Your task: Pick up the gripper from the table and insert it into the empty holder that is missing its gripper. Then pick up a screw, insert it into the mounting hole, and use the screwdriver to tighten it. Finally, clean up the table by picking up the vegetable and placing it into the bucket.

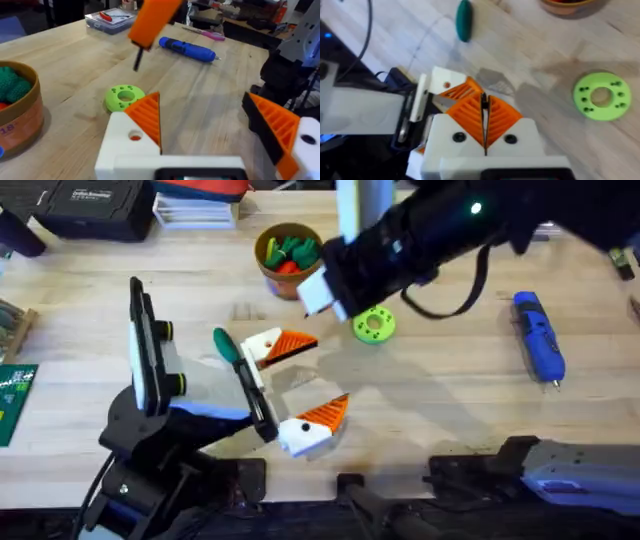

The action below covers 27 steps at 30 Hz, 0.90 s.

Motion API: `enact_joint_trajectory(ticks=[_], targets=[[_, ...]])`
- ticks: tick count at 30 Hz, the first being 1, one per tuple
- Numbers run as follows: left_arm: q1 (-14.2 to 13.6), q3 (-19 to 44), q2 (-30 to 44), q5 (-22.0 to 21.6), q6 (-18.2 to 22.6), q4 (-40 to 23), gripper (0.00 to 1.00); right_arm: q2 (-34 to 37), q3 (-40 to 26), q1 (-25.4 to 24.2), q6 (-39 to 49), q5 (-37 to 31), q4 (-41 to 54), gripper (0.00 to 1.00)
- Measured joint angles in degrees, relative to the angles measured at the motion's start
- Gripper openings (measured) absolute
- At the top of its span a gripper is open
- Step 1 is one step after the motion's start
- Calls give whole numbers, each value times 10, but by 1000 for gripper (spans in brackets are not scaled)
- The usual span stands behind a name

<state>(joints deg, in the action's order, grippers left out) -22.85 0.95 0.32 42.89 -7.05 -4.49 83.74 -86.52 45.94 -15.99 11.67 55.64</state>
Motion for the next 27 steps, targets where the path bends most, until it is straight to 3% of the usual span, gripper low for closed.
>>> enact_joint_trajectory(ticks=[11, 27], targets=[[0, 0, 0, 0, 11, 0, 986, 3, 0, 64, -3, 12, -40, 5], [0, 0, 0, 0, 11, 0, 985, 37, 0, 73, -3, 13, -46, 5]])
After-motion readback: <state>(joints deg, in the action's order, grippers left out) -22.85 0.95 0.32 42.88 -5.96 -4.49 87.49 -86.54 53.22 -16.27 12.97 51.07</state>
